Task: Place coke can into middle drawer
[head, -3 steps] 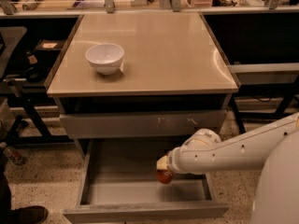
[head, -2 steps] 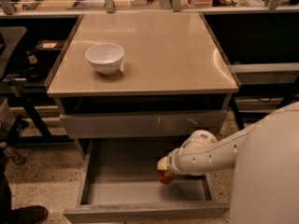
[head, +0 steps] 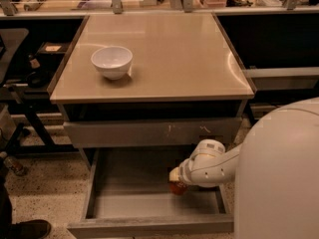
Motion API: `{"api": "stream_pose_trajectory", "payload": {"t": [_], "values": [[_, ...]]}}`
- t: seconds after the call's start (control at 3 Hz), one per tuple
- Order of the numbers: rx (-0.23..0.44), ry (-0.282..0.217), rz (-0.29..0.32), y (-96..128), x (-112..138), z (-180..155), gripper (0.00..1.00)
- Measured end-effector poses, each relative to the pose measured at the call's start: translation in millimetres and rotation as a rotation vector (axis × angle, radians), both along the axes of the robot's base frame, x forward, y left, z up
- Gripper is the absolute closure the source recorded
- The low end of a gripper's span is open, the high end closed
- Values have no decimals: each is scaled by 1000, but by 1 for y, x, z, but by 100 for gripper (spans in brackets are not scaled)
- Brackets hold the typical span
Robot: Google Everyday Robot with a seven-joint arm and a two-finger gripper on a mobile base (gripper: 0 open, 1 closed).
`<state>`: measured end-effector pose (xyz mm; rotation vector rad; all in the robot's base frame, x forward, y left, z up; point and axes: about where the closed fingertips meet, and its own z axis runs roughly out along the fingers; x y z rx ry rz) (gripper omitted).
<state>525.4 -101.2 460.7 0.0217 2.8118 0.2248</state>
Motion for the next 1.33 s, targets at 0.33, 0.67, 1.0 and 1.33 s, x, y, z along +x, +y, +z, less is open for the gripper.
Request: {"api": "stream_pose_trajectory", "payload": {"t": [0.33, 0.67, 1.0, 1.33], "values": [[-23, 5, -4, -2, 0, -3, 100], [1, -5, -17, -6, 3, -11, 100], [17, -13, -22, -12, 2, -21, 100], [22, -17, -18, -15, -2, -30, 100]]}}
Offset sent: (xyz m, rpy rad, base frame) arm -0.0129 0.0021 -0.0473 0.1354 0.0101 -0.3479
